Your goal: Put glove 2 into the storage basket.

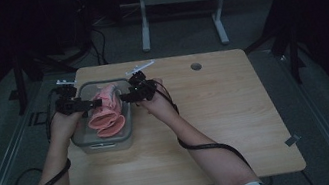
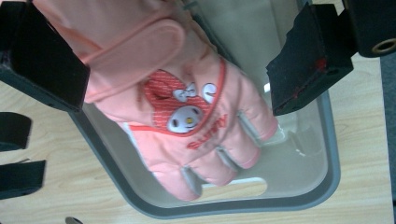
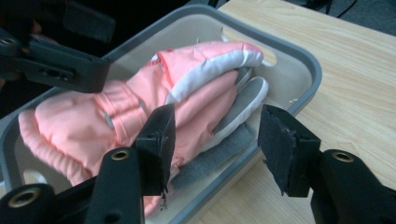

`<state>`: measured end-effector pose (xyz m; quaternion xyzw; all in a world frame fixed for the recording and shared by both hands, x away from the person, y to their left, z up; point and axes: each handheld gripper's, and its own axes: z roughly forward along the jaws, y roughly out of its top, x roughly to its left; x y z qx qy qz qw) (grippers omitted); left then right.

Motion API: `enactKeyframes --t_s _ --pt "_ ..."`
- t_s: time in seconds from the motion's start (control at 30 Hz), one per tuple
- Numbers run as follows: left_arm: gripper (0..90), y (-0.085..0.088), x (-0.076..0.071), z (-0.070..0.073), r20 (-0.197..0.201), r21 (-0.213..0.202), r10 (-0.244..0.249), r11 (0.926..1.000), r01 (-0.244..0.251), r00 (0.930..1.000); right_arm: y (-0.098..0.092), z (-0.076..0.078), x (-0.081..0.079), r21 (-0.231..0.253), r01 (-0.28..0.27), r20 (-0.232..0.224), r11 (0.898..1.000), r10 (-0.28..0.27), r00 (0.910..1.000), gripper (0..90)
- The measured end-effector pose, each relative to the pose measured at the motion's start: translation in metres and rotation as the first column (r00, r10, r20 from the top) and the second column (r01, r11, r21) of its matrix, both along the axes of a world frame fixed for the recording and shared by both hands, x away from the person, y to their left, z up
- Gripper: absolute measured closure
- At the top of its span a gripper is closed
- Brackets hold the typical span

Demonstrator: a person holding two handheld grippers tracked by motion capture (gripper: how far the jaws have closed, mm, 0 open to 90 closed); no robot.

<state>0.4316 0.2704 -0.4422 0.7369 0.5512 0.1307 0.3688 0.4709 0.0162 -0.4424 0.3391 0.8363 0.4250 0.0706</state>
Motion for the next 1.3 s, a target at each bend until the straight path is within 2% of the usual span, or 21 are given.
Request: enactKeyframes --t_s 0.07,0.2,0.33,0.4,0.57,0.63,0.67,0.73,0.77,0.9,0.97,1.1,1.17,1.3 --pt "5.1 -0.003 -0.003 0.004 0.018 -0.001 -0.011 0.9999 0.011 0.9998 -0.002 0.0 0.0 0.003 -0.009 -0.008 1.0 0.01 0.9999 44.6" --pt "5.1 -0.012 -0.01 0.013 0.052 0.007 -0.04 0.9992 0.04 0.9978 -0.007 0.0 0.0 0.006 -0.038 -0.019 0.999 0.038 0.9991 31.2" --pt "5.1 -0.023 -0.016 0.019 0.08 0.015 -0.081 0.9967 0.08 0.9935 -0.016 0.001 -0.001 0.034 -0.048 -0.015 0.998 0.048 0.9987 24.2" --pt "5.1 -0.026 -0.018 0.02 0.087 0.017 -0.092 0.9957 0.091 0.9919 -0.019 0.001 -0.001 0.039 -0.048 -0.011 0.998 0.049 0.9987 23.0" --pt "5.1 -0.048 -0.028 0.025 0.114 0.024 -0.157 0.9876 0.155 0.981 -0.04 0.004 -0.004 0.058 -0.033 0.025 0.998 0.031 0.9992 19.2" --pt "5.1 -0.048 -0.028 0.025 0.114 0.024 -0.157 0.9876 0.155 0.981 -0.043 0.005 -0.005 0.061 -0.029 0.027 0.998 0.027 0.9993 19.2" --pt "5.1 -0.055 -0.031 0.028 0.124 0.027 -0.178 0.984 0.176 0.9762 -0.05 0.005 -0.007 0.051 -0.024 0.048 0.998 0.022 0.9986 18.8" --pt "5.1 -0.063 -0.034 0.03 0.132 0.022 -0.201 0.9796 0.2 0.9707 -0.053 0.005 -0.008 0.047 -0.023 0.053 0.999 0.02 0.9984 18.8" --pt "5.1 -0.067 -0.036 0.032 0.14 0.028 -0.213 0.9772 0.211 0.967 -0.059 0.004 -0.011 0.024 -0.023 0.068 0.999 0.022 0.9975 18.7" --pt "5.1 -0.086 -0.045 0.036 0.165 0.036 -0.264 0.9644 0.262 0.9501 -0.071 0.003 -0.014 0.013 -0.03 0.067 0.999 0.029 0.9973 18.3" --pt "5.1 -0.096 -0.049 0.038 0.17 0.05 -0.295 0.9554 0.291 0.9402 -0.078 0.002 -0.016 0.004 -0.026 0.076 1.0 0.026 0.9968 18.3" --pt "5.1 -0.114 -0.056 0.038 0.191 0.04 -0.337 0.9411 0.336 0.922 -0.093 0.002 -0.021 -0.013 -0.021 0.084 1.0 0.022 0.9962 18.4" --pt "5.1 -0.123 -0.059 0.036 0.193 0.048 -0.363 0.9316 0.36 0.9117 -0.103 0.0 -0.025 -0.025 -0.021 0.094 0.999 0.023 0.9954 18.4" --pt "5.1 -0.139 -0.064 0.03 0.188 0.045 -0.409 0.9118 0.408 0.893 -0.112 -0.003 -0.03 -0.027 -0.019 0.097 0.999 0.022 0.9951 18.4"
